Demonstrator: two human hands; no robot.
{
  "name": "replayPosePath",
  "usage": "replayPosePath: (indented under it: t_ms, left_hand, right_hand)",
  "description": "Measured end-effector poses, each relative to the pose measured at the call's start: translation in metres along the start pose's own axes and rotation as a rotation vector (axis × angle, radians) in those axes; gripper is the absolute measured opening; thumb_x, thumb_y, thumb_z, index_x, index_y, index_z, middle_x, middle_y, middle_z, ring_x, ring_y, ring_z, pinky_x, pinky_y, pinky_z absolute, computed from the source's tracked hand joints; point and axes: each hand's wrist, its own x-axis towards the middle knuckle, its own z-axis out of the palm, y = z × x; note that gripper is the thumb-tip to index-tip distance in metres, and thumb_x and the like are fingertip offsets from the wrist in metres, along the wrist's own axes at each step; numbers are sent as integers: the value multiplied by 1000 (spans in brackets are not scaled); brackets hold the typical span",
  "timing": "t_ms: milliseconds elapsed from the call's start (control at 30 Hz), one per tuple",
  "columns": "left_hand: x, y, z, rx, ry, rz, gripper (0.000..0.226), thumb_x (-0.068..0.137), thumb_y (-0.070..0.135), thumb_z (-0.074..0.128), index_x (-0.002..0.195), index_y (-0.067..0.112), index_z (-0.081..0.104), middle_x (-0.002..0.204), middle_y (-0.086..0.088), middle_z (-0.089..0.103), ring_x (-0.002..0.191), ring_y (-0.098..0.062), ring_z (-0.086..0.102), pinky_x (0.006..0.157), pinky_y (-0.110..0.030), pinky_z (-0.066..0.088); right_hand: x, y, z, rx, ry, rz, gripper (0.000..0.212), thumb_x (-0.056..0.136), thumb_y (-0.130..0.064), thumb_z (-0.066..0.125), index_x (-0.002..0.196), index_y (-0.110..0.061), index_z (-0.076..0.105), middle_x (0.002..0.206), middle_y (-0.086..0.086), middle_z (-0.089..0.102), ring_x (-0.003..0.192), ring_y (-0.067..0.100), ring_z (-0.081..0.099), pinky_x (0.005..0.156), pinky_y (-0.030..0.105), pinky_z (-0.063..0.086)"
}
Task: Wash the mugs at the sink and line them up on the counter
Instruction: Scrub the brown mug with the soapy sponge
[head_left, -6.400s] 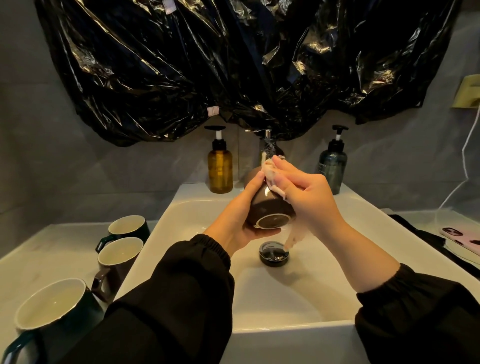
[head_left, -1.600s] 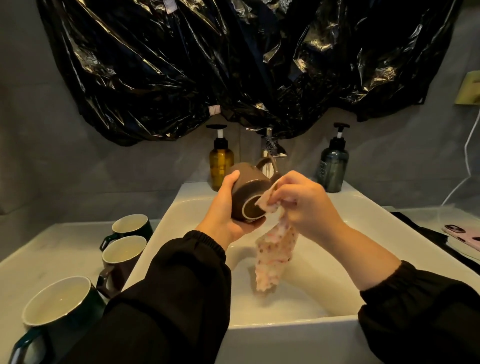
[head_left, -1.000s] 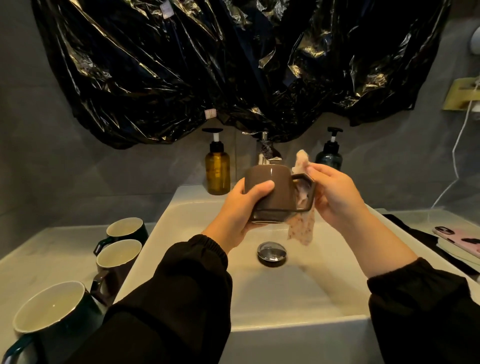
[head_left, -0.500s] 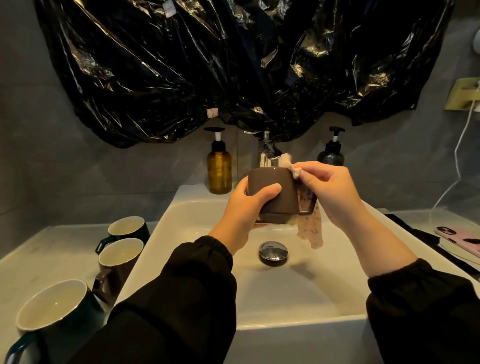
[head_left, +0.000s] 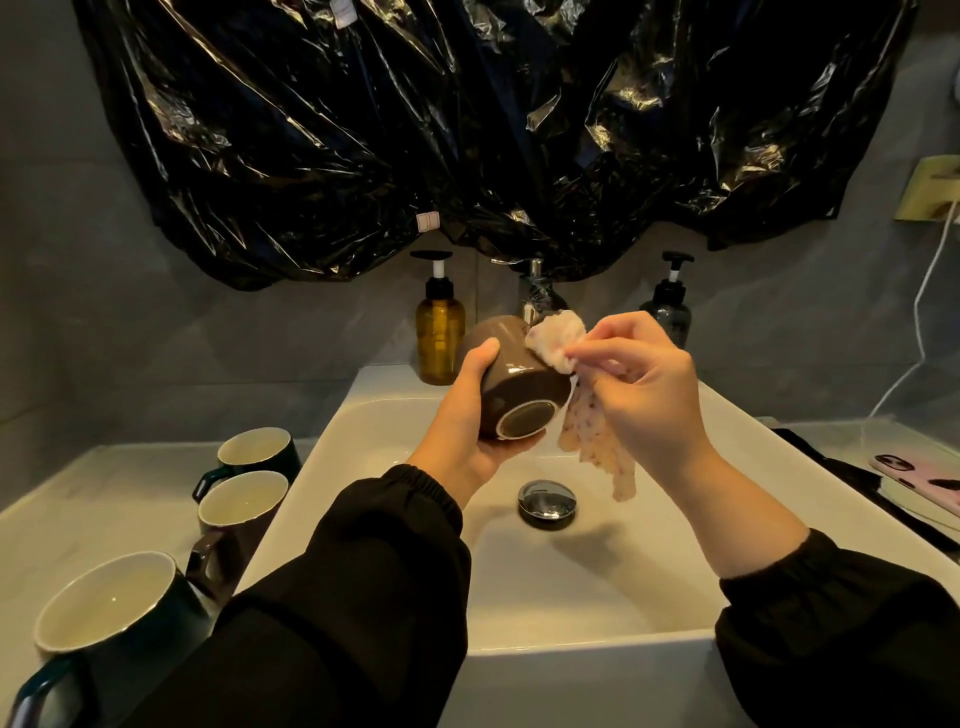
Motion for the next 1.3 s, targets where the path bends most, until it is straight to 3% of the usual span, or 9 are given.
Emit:
replayPosePath:
  t_ms: [200,333,433,600,700,800,967,1133,1300]
  left_hand:
    - [2,9,-6,-29,-33,47,58,81,51,61,124,13,50,115,-17,63,103,-32,62,82,-45,54]
    - [-2,10,-10,186,-187,15,55,69,45,64,115,18,52,110,-13,64,101,-30,63,89,-46,52]
    - [-4,8,-13,260,-275,-54,53,66,44,62,113,20,52,107,-12,65,98,-30,63,88,-47,52]
    - [-6,3,-15,345,-354,-144,42,73,43,63,106,19,55,88,-8,72,84,-25,67,78,-43,55]
    - [-5,1,-18,350,-324,-209,50,71,46,71,108,16,55,90,-12,69,86,-29,65,78,-46,55]
    - [-2,3,-22,301,-343,-292,70,61,53,74,117,16,53,107,-16,65,98,-34,61,85,-52,51]
    - [6,9,-23,396,-374,-308,61,76,59,49,126,24,49,126,-16,57,116,-37,54,93,-52,47]
    - [10,15,-9,711,41,255,35,96,43,46,114,16,60,109,-5,64,107,-23,59,86,-36,52]
    - [0,9,3,933,-131,489,21,94,32,53,86,17,66,81,0,66,81,-13,61,60,-20,48]
  right_hand:
    - [8,12,-3,-94,-71,217,28,82,5,62,76,-19,74,88,-4,62,84,7,59,74,21,49]
    - [28,28,-23,462,26,623,17,87,-1,60,99,-5,72,93,10,70,95,25,64,81,33,52]
    - [33,35,-38,645,-253,644,30,91,-8,55,119,3,62,111,16,66,110,31,58,93,38,46]
    - [33,33,-48,473,-833,500,69,68,-37,82,124,-1,61,129,17,58,118,33,56,101,49,43]
    - [30,32,-43,375,-803,469,69,63,-36,86,109,12,65,118,33,56,111,48,53,99,60,39]
    - [26,29,-39,375,-750,445,56,64,-19,82,99,20,63,108,42,56,96,48,57,83,48,51]
    - [22,23,-37,302,-642,525,18,85,9,59,96,22,61,88,23,61,80,27,63,71,32,55]
    - [23,18,-29,50,-451,585,28,86,4,60,63,-9,70,63,6,58,69,20,57,70,34,49]
    - [21,13,-13,-265,-380,501,11,84,-7,69,73,-7,70,62,2,55,65,15,52,61,28,43]
